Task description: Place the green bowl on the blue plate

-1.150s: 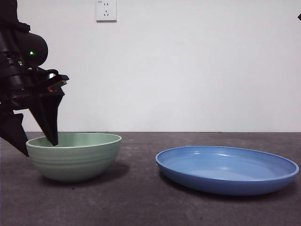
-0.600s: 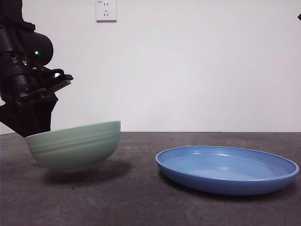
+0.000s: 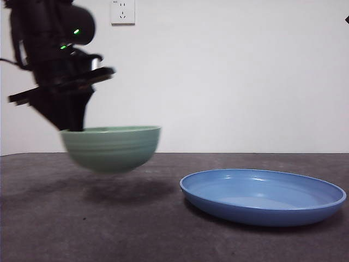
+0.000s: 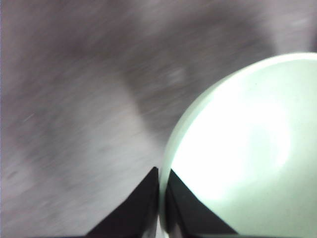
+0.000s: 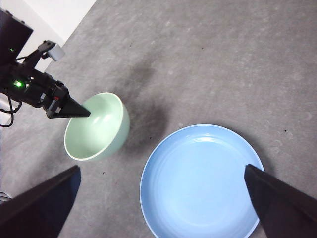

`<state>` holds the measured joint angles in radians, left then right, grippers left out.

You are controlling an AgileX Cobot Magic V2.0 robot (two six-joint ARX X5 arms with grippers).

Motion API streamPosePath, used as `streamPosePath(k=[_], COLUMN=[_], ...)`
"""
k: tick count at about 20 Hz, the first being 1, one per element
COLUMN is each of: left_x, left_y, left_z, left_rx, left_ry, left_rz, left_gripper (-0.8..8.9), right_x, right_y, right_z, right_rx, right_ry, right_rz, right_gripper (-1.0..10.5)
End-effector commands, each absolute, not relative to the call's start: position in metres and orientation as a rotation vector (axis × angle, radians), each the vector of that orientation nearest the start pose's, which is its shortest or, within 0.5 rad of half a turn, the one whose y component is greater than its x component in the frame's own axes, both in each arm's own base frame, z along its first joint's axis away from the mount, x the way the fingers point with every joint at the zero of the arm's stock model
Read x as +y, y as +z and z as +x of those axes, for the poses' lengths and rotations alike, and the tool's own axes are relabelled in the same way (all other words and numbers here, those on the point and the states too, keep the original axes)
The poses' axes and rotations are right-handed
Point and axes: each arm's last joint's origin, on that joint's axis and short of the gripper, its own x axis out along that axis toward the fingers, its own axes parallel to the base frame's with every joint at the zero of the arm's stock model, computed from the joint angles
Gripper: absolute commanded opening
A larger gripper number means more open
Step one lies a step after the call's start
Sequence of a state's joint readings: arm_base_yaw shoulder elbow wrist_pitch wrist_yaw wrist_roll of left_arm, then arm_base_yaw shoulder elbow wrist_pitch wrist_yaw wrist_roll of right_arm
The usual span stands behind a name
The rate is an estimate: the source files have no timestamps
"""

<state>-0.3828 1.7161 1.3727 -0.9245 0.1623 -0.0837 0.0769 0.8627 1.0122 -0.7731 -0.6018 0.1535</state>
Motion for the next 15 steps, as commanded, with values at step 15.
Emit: streamPosePath(k=[15], left_x=[-0.313], left_y=[0.237], left_z=[0.34], left_rx=[1.318], left_ry=[-0.657], left_rz=[0.237], left_gripper=[0.09], right_x=[0.029], right_y=[0.352], right_z=[0.155], right_rx=[0.64], right_ry=[0.617], right_rz=[0.294], right_gripper=[6.2])
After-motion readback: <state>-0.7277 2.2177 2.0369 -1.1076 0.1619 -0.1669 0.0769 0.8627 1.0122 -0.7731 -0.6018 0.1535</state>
